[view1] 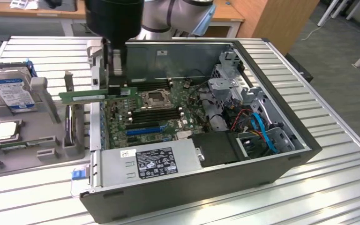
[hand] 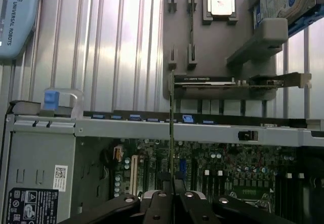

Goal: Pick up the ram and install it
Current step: 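Pick up the ram and move it above insertion slot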

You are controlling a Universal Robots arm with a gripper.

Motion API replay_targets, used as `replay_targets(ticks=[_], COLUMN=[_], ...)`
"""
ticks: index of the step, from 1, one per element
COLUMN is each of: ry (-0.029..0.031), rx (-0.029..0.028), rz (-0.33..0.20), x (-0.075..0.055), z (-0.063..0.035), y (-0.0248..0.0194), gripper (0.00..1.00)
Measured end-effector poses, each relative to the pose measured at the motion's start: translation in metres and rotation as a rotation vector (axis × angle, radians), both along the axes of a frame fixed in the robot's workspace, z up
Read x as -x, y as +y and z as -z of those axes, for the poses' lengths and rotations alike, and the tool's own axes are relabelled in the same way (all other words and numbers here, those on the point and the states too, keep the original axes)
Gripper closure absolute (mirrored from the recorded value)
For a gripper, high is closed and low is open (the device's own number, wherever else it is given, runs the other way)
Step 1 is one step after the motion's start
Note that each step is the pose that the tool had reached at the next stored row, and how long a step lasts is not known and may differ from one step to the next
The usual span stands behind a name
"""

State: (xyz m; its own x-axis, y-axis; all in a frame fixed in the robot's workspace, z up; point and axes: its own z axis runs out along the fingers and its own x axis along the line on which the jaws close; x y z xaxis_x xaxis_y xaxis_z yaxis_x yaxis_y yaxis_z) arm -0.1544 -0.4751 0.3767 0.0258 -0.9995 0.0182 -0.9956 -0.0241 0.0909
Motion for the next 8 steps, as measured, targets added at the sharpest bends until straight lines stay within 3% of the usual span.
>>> replay_targets(ticks=[8], ry=[0.0049], rx=[0.0001], rz=[-0.005], x=[-0.030], z=[-0.0001], y=[0.0000], gripper=[0.88])
